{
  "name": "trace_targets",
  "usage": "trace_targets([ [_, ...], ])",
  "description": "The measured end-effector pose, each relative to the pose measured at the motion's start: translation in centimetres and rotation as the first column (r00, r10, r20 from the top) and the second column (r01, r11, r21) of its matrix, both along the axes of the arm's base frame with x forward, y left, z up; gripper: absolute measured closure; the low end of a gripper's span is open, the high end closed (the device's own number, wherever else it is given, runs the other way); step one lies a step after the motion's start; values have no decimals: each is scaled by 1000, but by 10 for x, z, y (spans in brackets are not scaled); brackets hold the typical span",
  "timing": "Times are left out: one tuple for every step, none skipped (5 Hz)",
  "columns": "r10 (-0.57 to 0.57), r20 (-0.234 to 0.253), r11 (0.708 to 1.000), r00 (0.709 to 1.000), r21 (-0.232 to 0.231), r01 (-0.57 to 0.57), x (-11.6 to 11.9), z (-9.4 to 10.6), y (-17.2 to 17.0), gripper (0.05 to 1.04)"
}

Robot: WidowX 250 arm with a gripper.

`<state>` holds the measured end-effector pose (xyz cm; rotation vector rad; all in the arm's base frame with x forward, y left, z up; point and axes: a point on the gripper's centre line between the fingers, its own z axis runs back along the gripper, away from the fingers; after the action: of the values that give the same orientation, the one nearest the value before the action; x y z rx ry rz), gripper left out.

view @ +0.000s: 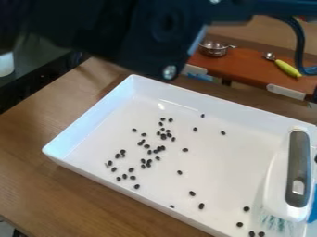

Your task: Sweep into pile

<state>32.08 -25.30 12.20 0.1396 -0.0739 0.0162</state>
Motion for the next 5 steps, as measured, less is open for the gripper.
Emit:
trace_targets([
  [0,-43,999,999,35,1,-1,-20,1,83],
  [-23,-37,999,999,24,24,2,-10,-2,83],
  [-42,-26,999,999,11,42,5,-4,-5,83],
  [-52,-19,999,998,7,52,5,-2,-6,83],
  [-26,-3,1000,1000,-8,26,9,4,4,83],
])
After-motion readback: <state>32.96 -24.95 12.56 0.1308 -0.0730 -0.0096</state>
